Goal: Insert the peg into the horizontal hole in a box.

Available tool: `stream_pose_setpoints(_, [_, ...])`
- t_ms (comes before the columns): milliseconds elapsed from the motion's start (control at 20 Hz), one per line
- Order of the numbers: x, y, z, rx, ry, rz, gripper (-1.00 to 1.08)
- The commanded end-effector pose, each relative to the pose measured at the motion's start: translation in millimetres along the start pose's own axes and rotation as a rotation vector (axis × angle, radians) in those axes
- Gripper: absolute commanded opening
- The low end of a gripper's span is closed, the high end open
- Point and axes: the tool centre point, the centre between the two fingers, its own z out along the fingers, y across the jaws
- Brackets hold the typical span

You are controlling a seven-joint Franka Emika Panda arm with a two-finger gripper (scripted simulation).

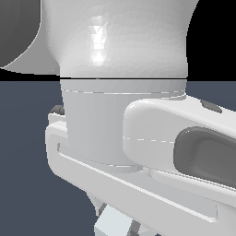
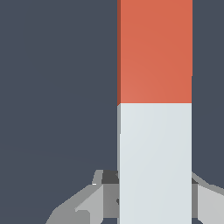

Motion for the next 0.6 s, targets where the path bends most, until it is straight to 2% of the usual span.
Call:
stream_pose_setpoints(0, [32,9,-6,-0.002,0.0,-0.068,-1.0])
stream_pose_setpoints(550, [175,21,-30,-0.003,0.0,-0.363,-1.0])
